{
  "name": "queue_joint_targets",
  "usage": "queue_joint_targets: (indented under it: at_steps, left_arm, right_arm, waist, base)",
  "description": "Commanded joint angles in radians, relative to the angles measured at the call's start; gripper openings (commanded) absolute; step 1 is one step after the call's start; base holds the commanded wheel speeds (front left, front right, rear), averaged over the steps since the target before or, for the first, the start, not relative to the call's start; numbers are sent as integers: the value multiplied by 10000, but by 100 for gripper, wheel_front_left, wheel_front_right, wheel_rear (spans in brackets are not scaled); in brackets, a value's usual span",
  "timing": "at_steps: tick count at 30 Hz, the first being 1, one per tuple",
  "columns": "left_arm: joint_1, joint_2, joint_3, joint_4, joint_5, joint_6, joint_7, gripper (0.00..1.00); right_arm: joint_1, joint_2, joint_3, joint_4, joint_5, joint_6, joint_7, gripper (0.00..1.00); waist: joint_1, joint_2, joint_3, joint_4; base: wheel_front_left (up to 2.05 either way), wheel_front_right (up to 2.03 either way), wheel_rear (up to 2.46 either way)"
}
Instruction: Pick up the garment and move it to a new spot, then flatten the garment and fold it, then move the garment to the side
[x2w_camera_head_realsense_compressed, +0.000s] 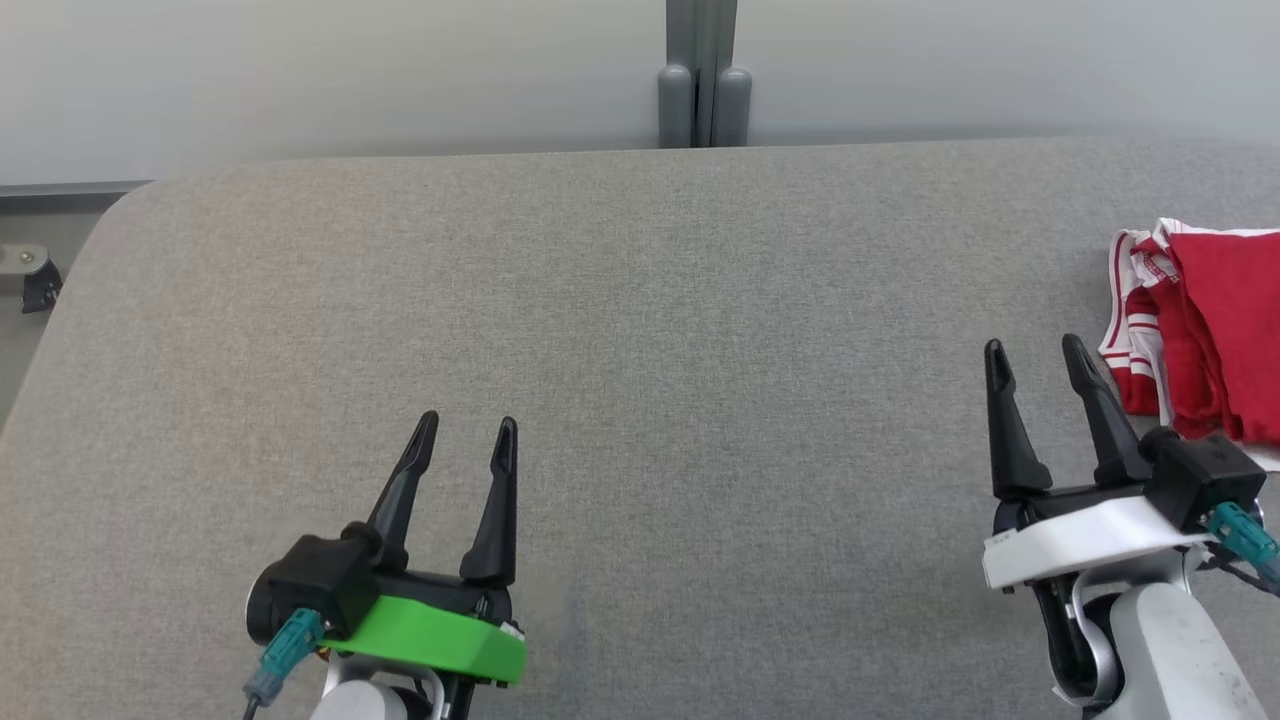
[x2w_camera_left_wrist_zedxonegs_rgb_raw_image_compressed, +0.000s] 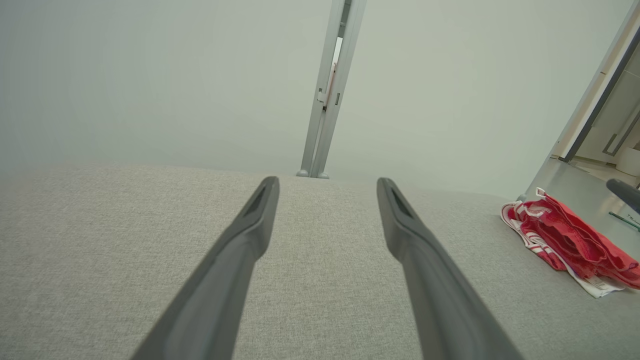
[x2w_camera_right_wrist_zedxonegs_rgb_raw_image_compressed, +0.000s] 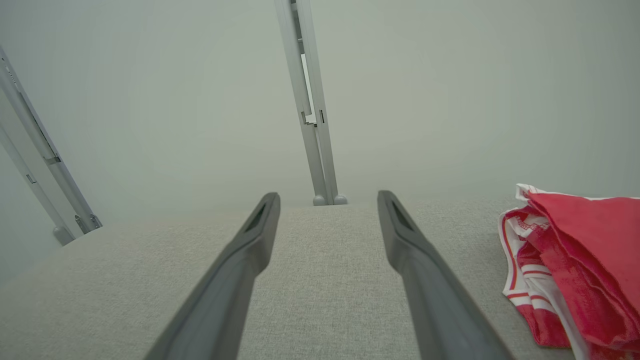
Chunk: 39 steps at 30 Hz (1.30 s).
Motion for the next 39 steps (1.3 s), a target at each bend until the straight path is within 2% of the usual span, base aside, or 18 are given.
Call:
queue_joint_targets:
  at_steps: [1,17,39]
  left_arm:
    - [192,48,69,64,10,-34,0,100]
    - [317,47,497,14,280,429,0,100]
    - [519,45,593,105,-253,171,0,100]
  right_arm:
    - [250,67,-5,-149,-21,-12,-27,100]
    - [648,474,-16,-362,-217,-10,-28,100]
    - [731,537,-82,-264,-100,-10,-29,100]
  waist:
    - [0,0,-81,85]
    - [0,0,-182,-60]
    - [0,0,-387,-127]
  base:
    - [0,0,0]
    - [0,0,0]
    - [0,0,0]
